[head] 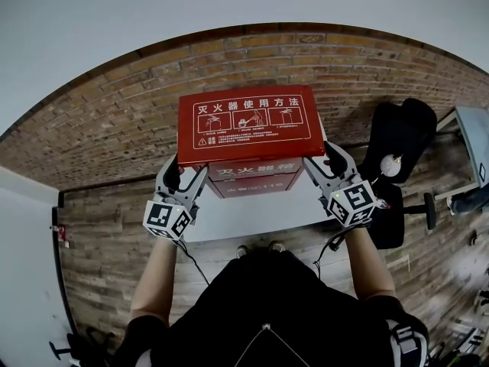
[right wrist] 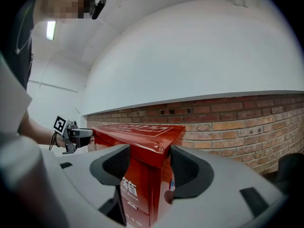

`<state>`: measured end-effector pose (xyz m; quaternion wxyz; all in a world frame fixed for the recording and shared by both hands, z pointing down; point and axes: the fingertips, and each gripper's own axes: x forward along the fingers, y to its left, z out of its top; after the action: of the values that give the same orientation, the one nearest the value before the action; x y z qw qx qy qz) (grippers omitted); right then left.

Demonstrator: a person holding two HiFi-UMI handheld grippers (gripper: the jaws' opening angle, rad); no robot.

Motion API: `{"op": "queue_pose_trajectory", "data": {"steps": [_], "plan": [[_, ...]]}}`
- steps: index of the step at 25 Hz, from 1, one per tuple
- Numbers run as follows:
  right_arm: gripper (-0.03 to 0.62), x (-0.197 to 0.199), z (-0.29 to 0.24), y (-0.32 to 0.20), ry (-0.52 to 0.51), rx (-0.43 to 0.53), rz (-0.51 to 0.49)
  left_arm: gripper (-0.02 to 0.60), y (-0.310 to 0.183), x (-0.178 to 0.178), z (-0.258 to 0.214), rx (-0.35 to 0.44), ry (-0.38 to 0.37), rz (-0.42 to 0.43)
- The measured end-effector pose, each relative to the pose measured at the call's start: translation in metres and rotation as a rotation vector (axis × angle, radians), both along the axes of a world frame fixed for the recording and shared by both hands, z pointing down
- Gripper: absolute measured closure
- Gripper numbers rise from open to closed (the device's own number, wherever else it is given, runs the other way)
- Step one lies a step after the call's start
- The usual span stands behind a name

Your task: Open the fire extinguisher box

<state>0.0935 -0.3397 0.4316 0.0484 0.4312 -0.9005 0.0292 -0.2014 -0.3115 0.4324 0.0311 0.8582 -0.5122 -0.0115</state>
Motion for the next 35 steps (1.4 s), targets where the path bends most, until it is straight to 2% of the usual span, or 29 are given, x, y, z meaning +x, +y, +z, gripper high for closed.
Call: {"op": "queue_pose_trajectory", "data": {"steps": [5, 10, 16, 19, 23, 29, 35], "plan": [[0.322, 0.001, -0.013, 0.005, -0.027, -0.007, -0.022, 0.203, 0.003, -0.001, -0.013, 0.007, 0.022, 0.007], [0.322, 0.001, -0.073, -0.004, -0.070, 0.058, -0.076, 0.204, -0.005, -0.005, -0.067, 0.075, 0.054, 0.011], [0.322, -0.003, -0.146, -0.059, -0.086, 0.179, -0.079, 0.206, -0.051, -0.008, -0.131, 0.148, 0.024, 0.008], [0.322, -0.007, -0.163, -0.098, -0.101, 0.194, -0.047, 0.206, -0.085, -0.011, -0.148, 0.155, 0.009, -0.006], [0.322, -0.012, -0.172, -0.149, -0.140, 0.208, -0.014, 0.206, -0.128, -0.008, -0.161, 0.157, -0.008, -0.027], [0.322, -0.026, -0.170, -0.195, -0.121, 0.201, 0.022, 0.212, -0.158, 0.026, -0.166, 0.178, -0.110, 0.033], [0.322, -0.026, -0.141, -0.211, -0.115, 0.147, 0.016, 0.212, -0.173, 0.018, -0.140, 0.123, -0.091, 0.000]]}}
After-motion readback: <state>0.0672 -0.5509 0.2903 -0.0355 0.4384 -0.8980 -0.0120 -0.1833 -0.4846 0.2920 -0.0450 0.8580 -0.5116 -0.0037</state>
